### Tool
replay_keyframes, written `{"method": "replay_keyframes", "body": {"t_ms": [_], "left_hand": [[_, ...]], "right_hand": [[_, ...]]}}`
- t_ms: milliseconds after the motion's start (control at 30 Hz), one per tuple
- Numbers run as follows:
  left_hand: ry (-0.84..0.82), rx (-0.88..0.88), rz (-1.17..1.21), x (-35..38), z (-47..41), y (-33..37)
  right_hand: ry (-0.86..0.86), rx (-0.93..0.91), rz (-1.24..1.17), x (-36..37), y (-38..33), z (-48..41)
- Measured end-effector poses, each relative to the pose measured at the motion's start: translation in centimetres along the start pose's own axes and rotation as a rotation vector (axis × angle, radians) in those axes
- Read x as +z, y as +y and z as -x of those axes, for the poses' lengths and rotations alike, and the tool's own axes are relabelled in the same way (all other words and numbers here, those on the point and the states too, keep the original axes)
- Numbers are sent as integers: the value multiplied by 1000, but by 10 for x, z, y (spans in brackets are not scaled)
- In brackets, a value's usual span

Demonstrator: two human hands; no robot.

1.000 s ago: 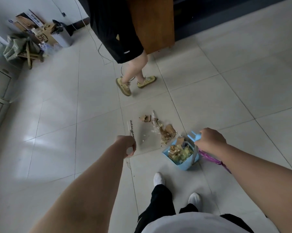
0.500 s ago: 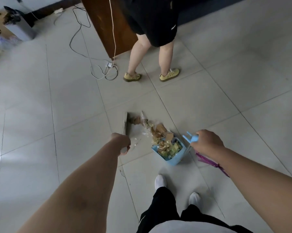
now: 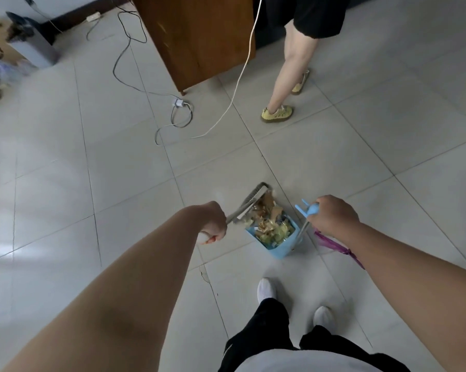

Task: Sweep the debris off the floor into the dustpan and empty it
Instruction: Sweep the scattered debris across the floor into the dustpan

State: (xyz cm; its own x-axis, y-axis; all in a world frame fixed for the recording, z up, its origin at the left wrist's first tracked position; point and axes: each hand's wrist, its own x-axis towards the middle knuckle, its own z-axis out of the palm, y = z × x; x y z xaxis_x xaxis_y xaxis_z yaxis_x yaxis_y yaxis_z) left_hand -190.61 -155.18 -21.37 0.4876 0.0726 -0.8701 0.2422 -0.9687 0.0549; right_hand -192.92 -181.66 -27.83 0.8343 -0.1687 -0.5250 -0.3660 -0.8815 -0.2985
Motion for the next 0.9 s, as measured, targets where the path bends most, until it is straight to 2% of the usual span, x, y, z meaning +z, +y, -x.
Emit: {"method": "replay_keyframes", "body": {"t_ms": [267,533,900], "left_hand": [[-81,74,-146,41,62,9],[33,30,99,67,107,0],[122,-172,409,98,122,6]], "right_hand": [[-3,-26,0,0,1,12],[-30,-43,-10,-4,30,32],[-54,-135,72,-14,82,62]]}}
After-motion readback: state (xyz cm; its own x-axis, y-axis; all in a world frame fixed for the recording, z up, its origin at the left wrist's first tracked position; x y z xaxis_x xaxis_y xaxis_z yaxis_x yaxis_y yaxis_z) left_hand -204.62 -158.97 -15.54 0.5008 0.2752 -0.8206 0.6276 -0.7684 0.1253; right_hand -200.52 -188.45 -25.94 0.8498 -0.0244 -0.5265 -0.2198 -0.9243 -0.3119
